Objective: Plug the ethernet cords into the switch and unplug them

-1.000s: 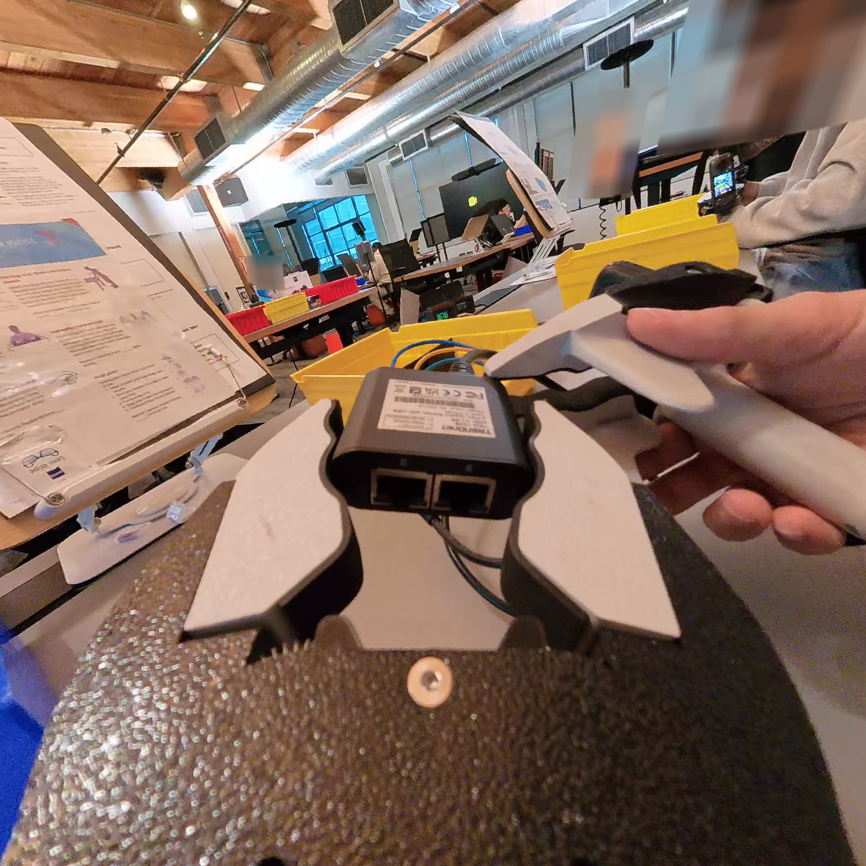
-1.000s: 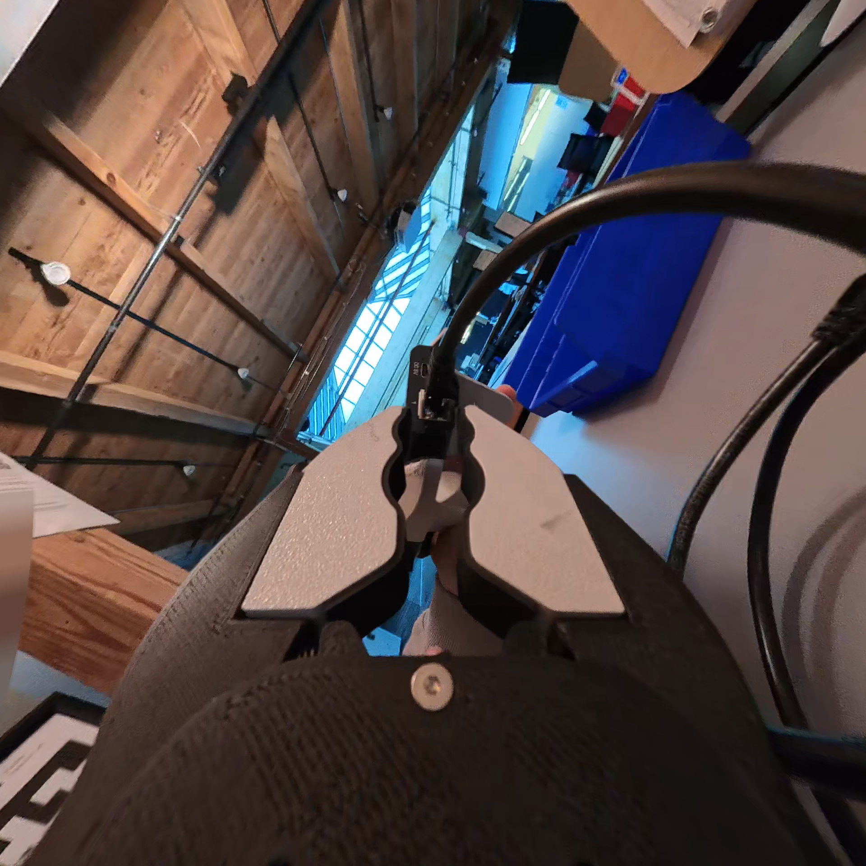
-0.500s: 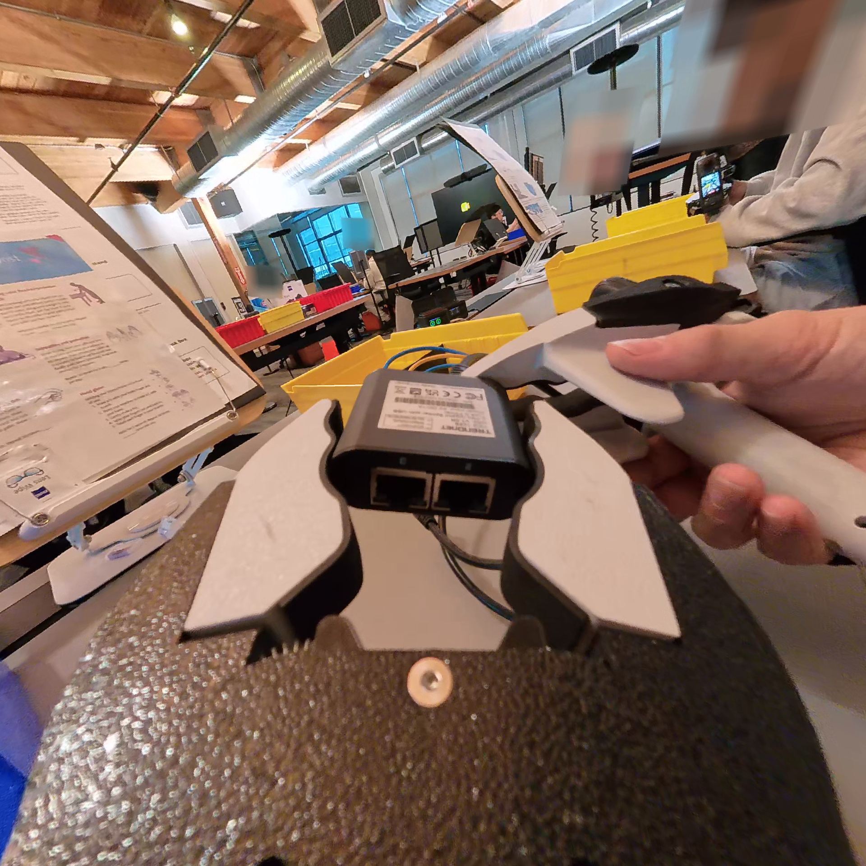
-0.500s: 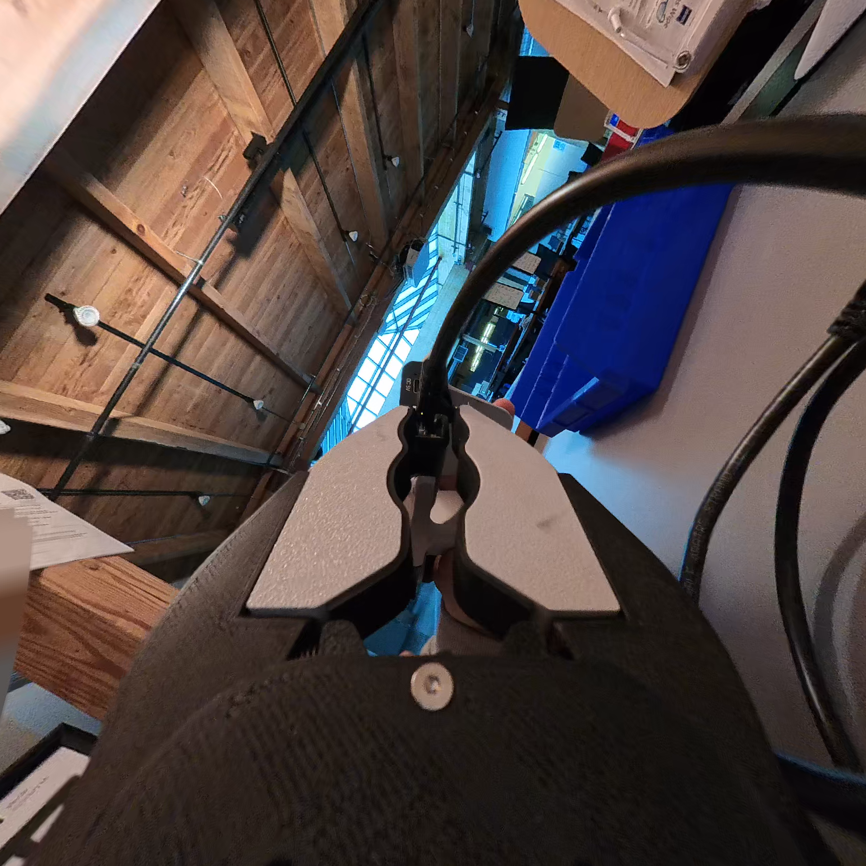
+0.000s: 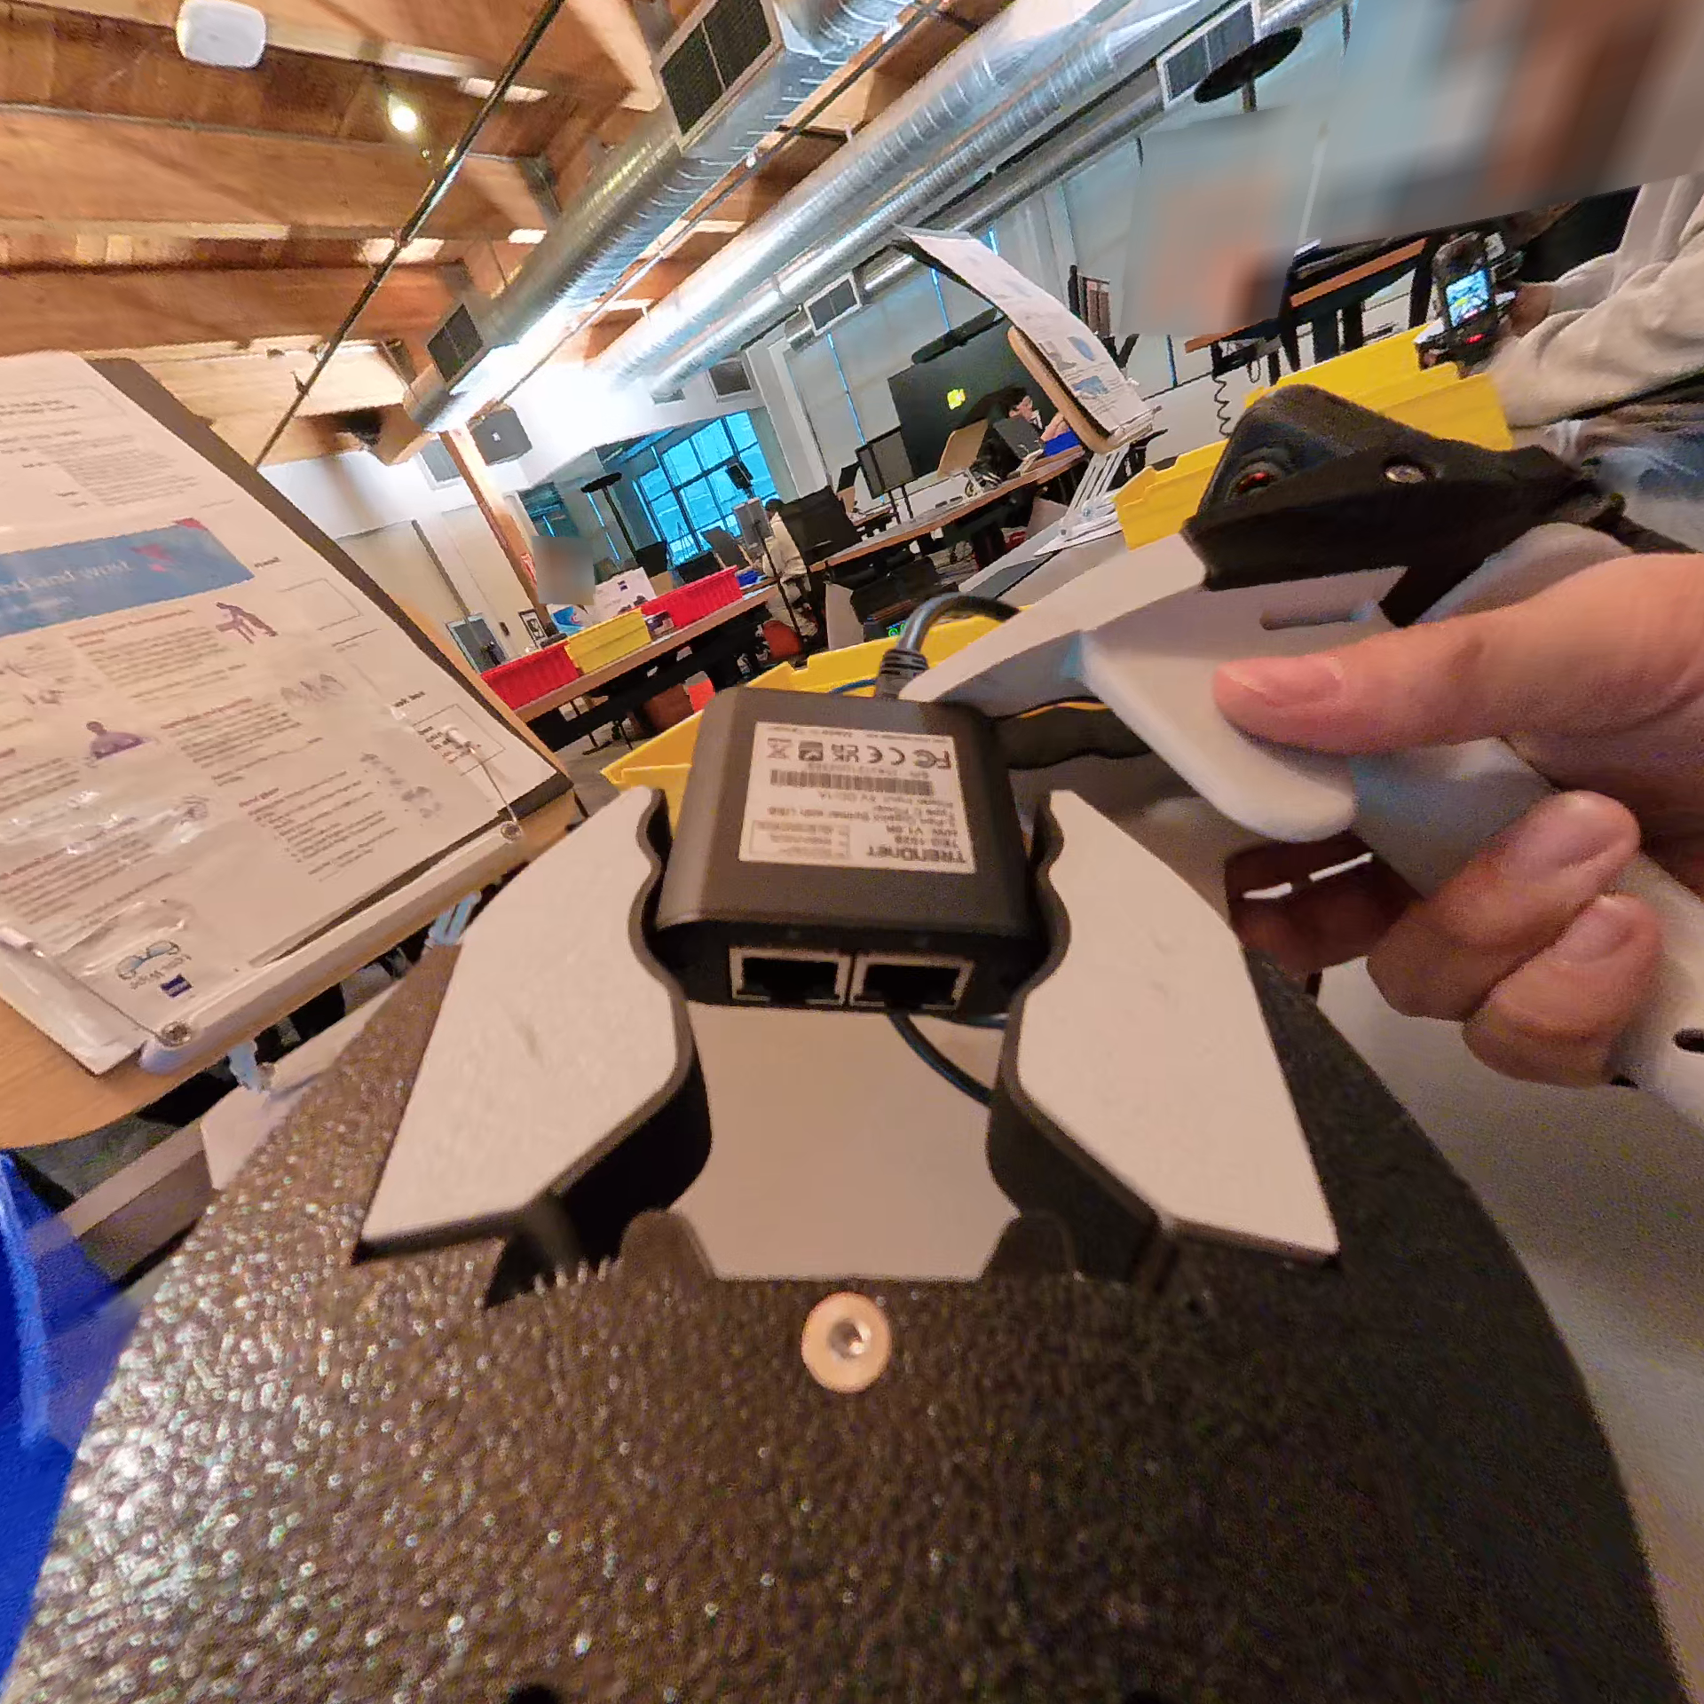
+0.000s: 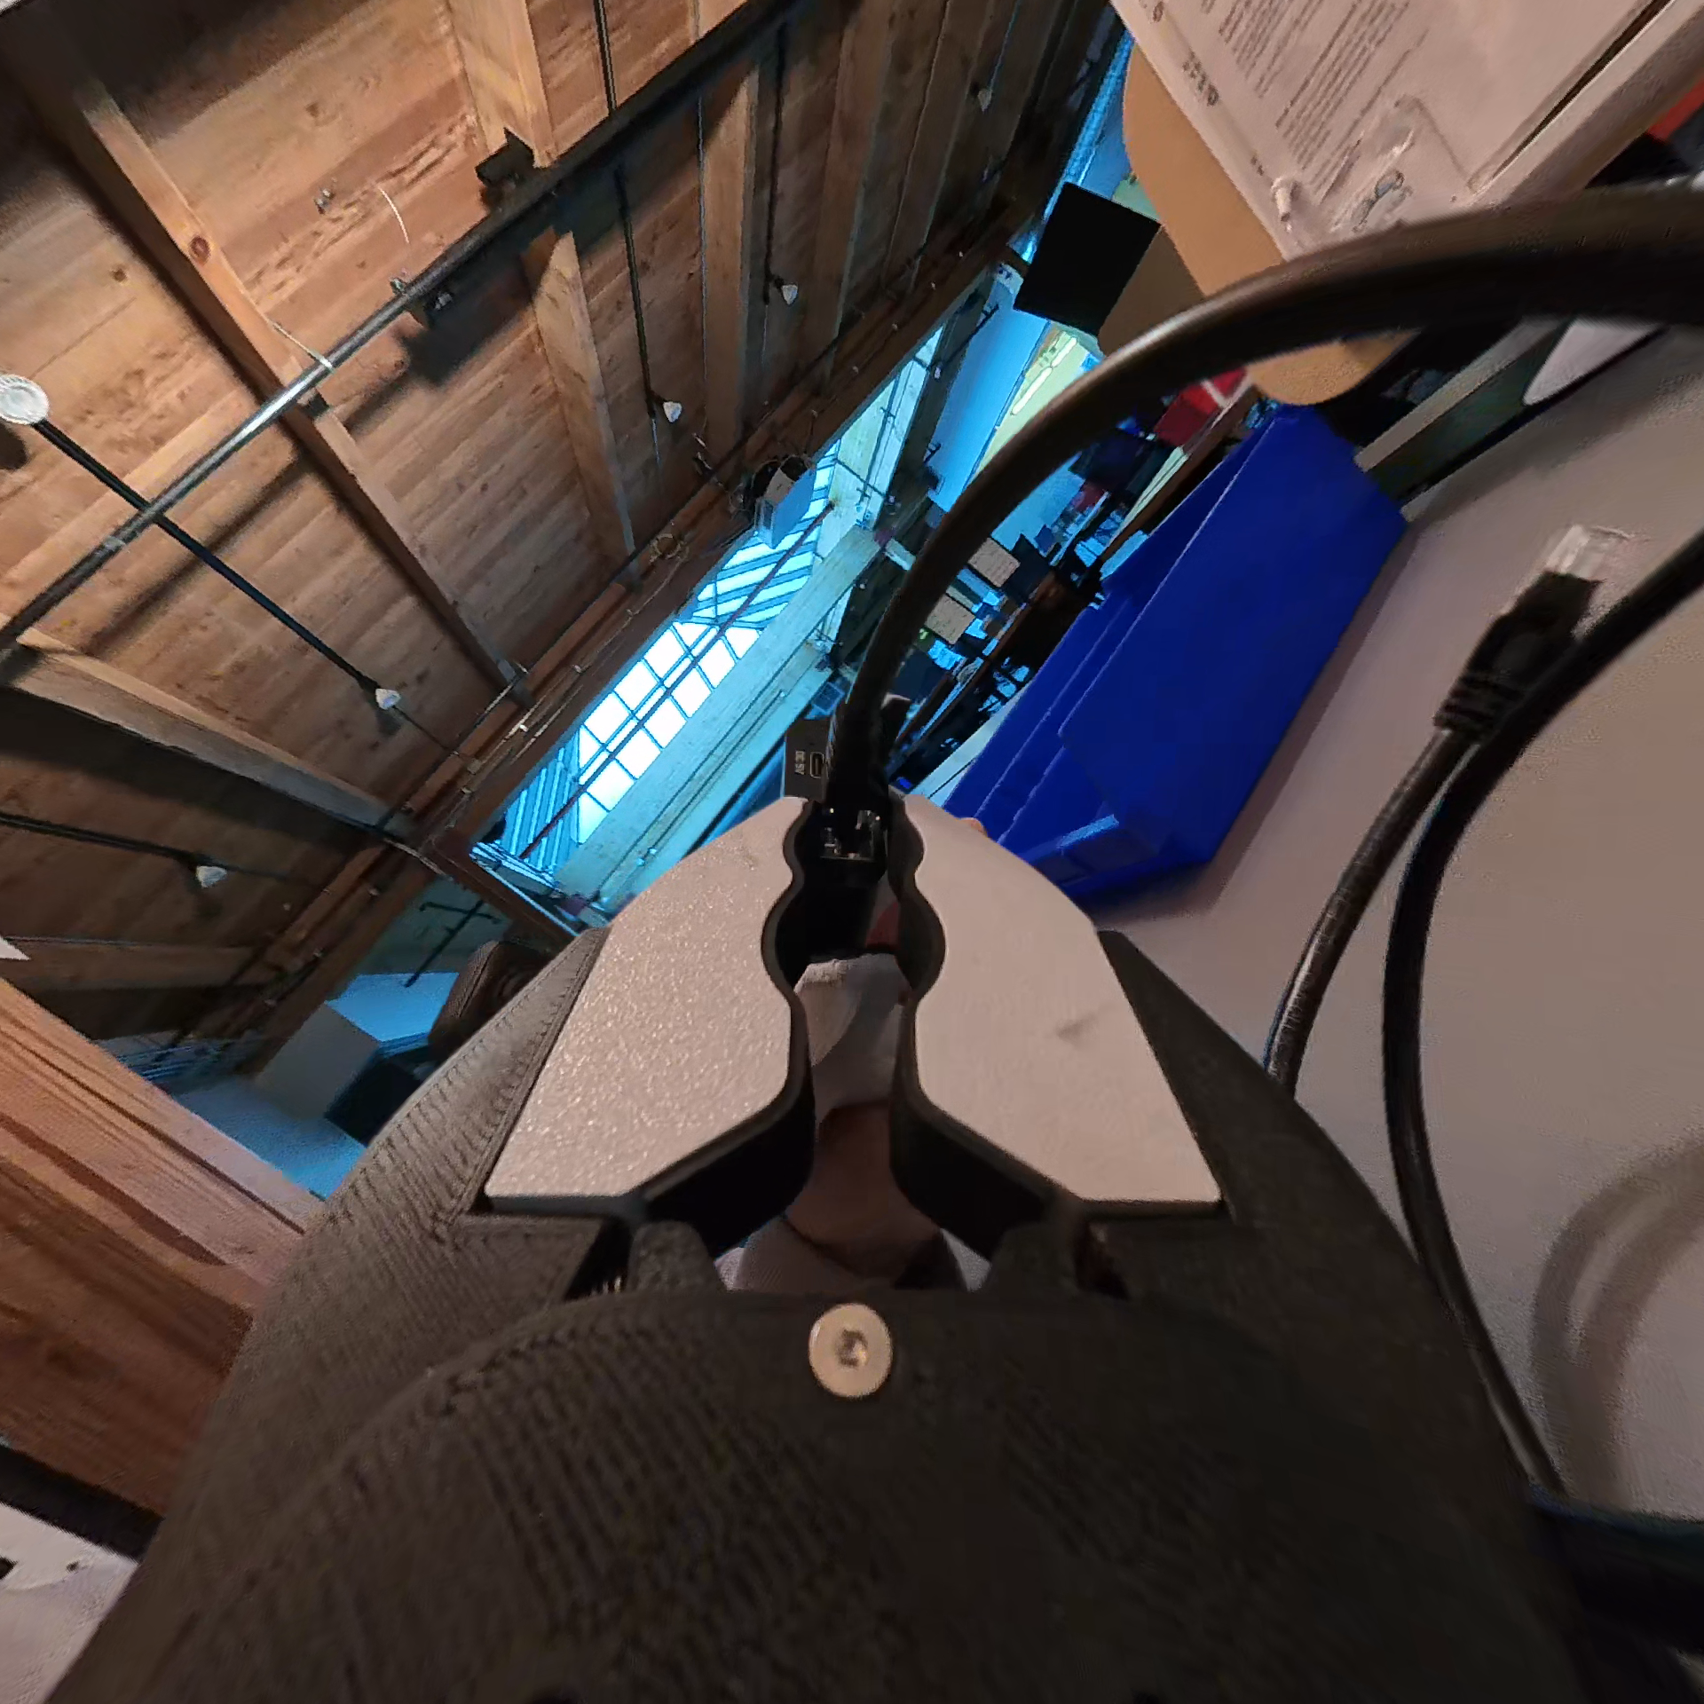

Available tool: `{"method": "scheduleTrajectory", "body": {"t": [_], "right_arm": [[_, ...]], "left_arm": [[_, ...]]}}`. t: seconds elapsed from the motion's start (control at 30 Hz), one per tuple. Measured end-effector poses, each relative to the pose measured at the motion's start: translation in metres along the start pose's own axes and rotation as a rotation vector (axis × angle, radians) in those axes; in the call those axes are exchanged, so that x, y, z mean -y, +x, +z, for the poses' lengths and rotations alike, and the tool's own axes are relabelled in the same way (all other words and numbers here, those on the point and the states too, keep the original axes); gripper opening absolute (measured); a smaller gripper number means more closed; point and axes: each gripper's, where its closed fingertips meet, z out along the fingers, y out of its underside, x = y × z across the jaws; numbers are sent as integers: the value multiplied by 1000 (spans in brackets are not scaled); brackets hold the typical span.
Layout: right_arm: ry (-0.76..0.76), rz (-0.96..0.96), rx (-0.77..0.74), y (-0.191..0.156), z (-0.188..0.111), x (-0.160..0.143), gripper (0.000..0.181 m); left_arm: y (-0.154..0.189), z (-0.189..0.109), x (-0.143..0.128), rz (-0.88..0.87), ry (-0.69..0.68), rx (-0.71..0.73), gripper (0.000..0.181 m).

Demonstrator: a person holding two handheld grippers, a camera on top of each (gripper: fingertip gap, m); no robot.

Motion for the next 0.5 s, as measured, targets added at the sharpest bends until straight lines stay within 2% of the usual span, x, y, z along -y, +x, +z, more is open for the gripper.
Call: {"method": "scheduleTrajectory", "body": {"t": [0.5], "right_arm": [[5, 26, -4, 19, -8, 2, 13]], "left_arm": [[7, 12, -24, -82, -94, 18, 73]]}}
